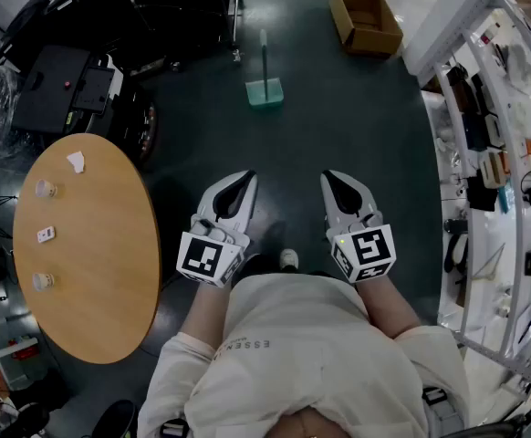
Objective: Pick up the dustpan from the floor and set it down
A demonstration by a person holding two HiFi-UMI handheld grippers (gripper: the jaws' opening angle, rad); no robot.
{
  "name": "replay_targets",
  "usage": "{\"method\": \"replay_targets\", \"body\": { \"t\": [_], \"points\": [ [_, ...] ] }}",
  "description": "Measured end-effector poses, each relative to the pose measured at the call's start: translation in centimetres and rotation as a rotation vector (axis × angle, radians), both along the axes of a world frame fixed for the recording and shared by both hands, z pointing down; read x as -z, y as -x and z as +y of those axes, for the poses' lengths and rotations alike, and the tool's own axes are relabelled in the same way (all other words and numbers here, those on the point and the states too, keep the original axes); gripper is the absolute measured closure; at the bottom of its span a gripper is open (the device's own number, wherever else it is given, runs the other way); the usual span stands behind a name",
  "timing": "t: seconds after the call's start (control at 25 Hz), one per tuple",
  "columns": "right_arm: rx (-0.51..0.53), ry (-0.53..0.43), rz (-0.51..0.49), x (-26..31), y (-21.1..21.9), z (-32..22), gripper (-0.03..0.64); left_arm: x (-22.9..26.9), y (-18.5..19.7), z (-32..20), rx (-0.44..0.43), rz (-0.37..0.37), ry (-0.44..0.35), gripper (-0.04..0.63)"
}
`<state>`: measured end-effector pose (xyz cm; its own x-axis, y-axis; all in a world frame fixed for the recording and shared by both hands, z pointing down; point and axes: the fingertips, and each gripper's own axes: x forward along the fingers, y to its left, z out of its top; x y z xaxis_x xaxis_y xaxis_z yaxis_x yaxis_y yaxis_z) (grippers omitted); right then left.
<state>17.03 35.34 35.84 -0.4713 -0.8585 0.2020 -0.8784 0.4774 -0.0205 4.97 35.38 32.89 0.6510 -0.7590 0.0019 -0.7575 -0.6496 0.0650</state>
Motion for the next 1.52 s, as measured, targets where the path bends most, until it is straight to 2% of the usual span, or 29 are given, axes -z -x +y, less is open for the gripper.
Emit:
{"method": "replay_targets", "body": {
  "t": [0.32,0.48,0.72,0.92,1.08,1.2,1.52],
  "points": [
    [-0.005,0.019,-0.012,-0.4,-0.8,-0.2,0.630,-0.2,-1.1,0.1,-0.023,-0.012,0.012,0.578],
    [-0.009,0.015,-0.026,-0.6,-1.1,-0.6,0.629,-0.5,-1.3,-0.2,-0.025,0.007,0.024,0.578],
    [-0.030,0.024,-0.053,-0.8,-2.2,-1.8,0.629,-0.7,-1.4,-1.1,-0.001,0.020,0.044,0.578],
    [-0.033,0.036,-0.045,-1.9,-1.6,-4.0,0.629,-0.9,-0.3,-3.4,0.031,-0.006,0.048,0.578],
    [-0.043,0.059,-0.044,-2.8,-0.6,-7.7,0.629,-1.6,0.7,-6.9,0.017,-0.017,0.055,0.578],
    [-0.057,0.080,-0.028,-3.5,1.0,-11.3,0.629,-2.5,2.5,-11.2,0.006,0.013,0.077,0.578],
    [-0.120,0.091,0.035,-3.2,4.5,-27.3,0.629,-2.6,7.5,-28.1,-0.048,0.062,0.094,0.578]
  ]
}}
